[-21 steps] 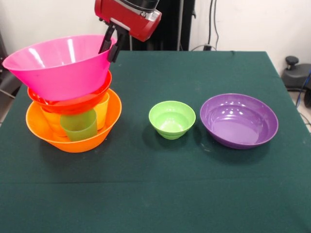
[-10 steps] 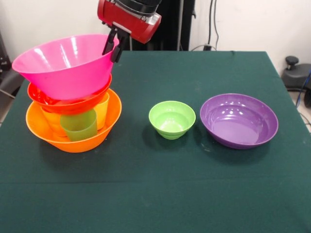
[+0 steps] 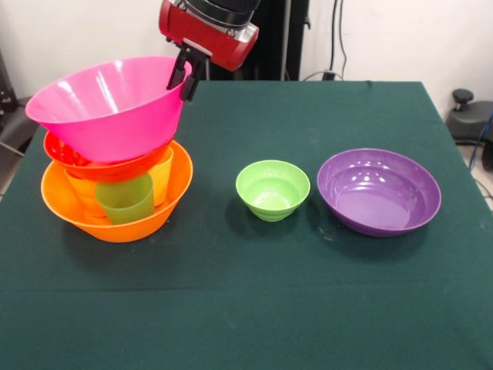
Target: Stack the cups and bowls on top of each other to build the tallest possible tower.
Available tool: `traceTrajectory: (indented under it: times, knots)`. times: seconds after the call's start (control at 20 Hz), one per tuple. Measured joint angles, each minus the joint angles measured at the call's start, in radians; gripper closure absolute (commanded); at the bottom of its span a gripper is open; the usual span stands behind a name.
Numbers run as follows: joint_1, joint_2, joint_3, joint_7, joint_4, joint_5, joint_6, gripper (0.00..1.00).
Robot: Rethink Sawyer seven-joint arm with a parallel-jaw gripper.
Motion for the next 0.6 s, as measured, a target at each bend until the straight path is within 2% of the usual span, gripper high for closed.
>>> traceTrajectory:
  times: [0.6]
  knots:
    - [0.0,0.0,0.008,0.0,0.0,0.0,0.0,1.0]
